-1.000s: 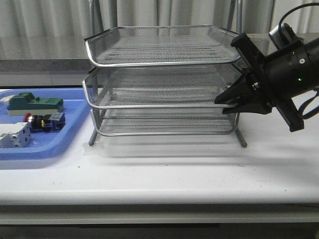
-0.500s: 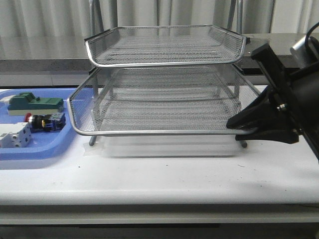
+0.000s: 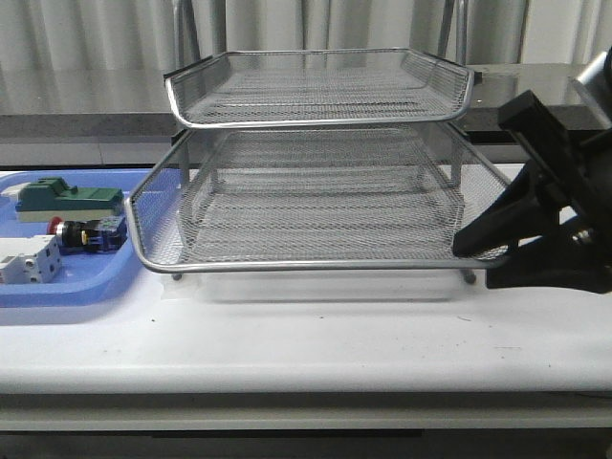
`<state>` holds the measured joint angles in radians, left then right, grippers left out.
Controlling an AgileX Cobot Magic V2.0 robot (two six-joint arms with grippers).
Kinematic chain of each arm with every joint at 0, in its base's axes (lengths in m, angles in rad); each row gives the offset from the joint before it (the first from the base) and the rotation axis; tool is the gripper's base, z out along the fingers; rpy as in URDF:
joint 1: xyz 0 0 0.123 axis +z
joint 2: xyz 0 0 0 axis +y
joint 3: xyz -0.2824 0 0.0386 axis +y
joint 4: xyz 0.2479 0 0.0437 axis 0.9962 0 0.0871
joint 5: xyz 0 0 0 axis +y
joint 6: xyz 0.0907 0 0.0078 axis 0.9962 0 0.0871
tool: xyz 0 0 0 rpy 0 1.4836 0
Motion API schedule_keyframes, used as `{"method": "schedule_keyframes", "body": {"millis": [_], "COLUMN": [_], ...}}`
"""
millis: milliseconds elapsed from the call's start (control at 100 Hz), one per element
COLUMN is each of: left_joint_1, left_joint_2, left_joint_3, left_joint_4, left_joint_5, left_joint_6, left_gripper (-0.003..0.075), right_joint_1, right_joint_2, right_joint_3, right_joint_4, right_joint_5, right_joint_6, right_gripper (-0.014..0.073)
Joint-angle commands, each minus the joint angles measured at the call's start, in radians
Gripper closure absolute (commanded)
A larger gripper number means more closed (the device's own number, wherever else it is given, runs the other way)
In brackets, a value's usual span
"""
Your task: Place button on rack with both arms
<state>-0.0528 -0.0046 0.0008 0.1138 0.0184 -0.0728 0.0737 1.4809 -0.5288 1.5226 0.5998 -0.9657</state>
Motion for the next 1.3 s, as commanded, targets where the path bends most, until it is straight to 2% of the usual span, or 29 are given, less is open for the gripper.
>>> {"method": "schedule_keyframes", "body": {"millis": [0,50,170,290,720,960,1100,1290], "left_joint_1": [0.002,0.002,0.002,0.002,0.002,0.002,0.002,0.002], "left_joint_2": [-0.032,-0.032,-0.032,-0.032,-0.032,-0.032,-0.032,-0.032], "left_joint_3": [0.048,0.048,0.048,0.048,0.048,0.048,0.048,0.048], "left_joint_4": [0.002,0.002,0.002,0.002,0.002,0.002,0.002,0.002], "left_joint_5": [-0.078,-0.078,-0.078,-0.078,-0.078,-0.078,-0.078,-0.078], "left_joint_6": [-0.011,-0.011,-0.011,-0.011,-0.011,-0.011,-0.011,-0.011], "left_gripper": [0.0740,0.0740,0.0740,0.0740,0.0740,0.0740,0.0740,0.0740], "right_joint_1": [-0.003,-0.003,-0.003,-0.004,-0.006,-0.006,-0.006,-0.006], "right_joint_2": [-0.060,-0.089,-0.168,-0.256,-0.536,-0.658,-0.738,-0.836], "right_joint_3": [0.003,0.003,0.003,0.002,-0.142,-0.245,-0.252,-0.252], "right_joint_4": [-0.084,-0.099,-0.164,-0.275,-1.005,-1.325,-1.423,-1.454], "right_joint_5": [-0.026,-0.021,-0.013,-0.013,0.075,0.157,0.181,0.231], "right_joint_6": [-0.031,-0.031,-0.025,0.066,0.670,0.880,0.925,0.931], "right_gripper": [0.0198,0.0171,0.0172,0.0172,0.0173,0.0173,0.0173,0.0176]}}
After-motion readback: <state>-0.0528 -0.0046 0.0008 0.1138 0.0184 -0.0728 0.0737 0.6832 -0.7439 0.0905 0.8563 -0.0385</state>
